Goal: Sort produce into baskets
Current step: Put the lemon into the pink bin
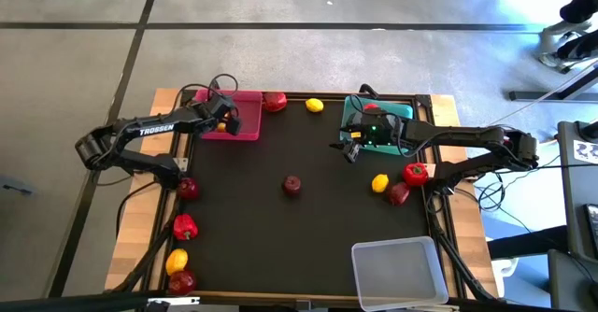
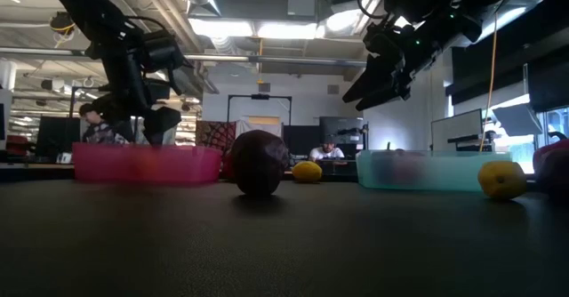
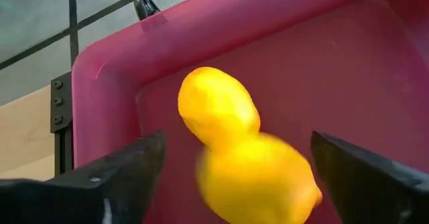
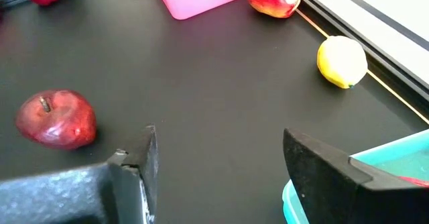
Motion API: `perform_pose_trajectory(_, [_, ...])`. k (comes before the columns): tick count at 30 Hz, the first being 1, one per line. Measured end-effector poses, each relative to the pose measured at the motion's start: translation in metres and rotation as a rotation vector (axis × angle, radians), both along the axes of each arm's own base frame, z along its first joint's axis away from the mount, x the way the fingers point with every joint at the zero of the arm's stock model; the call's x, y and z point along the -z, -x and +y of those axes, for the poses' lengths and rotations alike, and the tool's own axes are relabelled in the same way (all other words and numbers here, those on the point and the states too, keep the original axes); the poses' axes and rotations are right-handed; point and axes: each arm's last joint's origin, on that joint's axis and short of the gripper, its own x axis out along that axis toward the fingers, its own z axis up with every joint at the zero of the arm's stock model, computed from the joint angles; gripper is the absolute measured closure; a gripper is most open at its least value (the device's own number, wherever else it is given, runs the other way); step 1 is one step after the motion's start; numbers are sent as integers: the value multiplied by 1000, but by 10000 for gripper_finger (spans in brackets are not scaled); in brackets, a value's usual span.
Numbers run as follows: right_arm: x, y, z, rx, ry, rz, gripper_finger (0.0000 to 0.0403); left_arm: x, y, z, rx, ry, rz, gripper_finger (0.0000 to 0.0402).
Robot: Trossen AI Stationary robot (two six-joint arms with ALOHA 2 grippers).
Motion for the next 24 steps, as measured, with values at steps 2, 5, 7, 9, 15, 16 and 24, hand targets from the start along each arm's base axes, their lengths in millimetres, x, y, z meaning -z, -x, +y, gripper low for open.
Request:
perform_pose_trajectory(2, [0,0,0,0,0,0,166,0,0,0,9,10,-10,10])
perform_pose_trajectory(5, [0,0,0,0,0,0,166,0,-2,-2,29,24,-23,7])
perform_pose_trajectory(7, [0,0,0,0,0,0,166,0,-3,-3,31,27,-28,10])
perform_pose_trajectory(9, [0,0,0,0,0,-1,166,0,-4,-5,35,33,-29,10])
perform_pose_trajectory(15, [-2,-2,-1,0,9,-28,166,2,-10,-13,74,78,-62,7])
perform_pose_trajectory(16, [-3,-2,-1,0,10,-32,166,2,-12,-15,88,90,-80,7])
perform_pose_trajectory(24, [-10,-6,-3,14,46,-114,166,-1,-30,-33,210,151,-212,11])
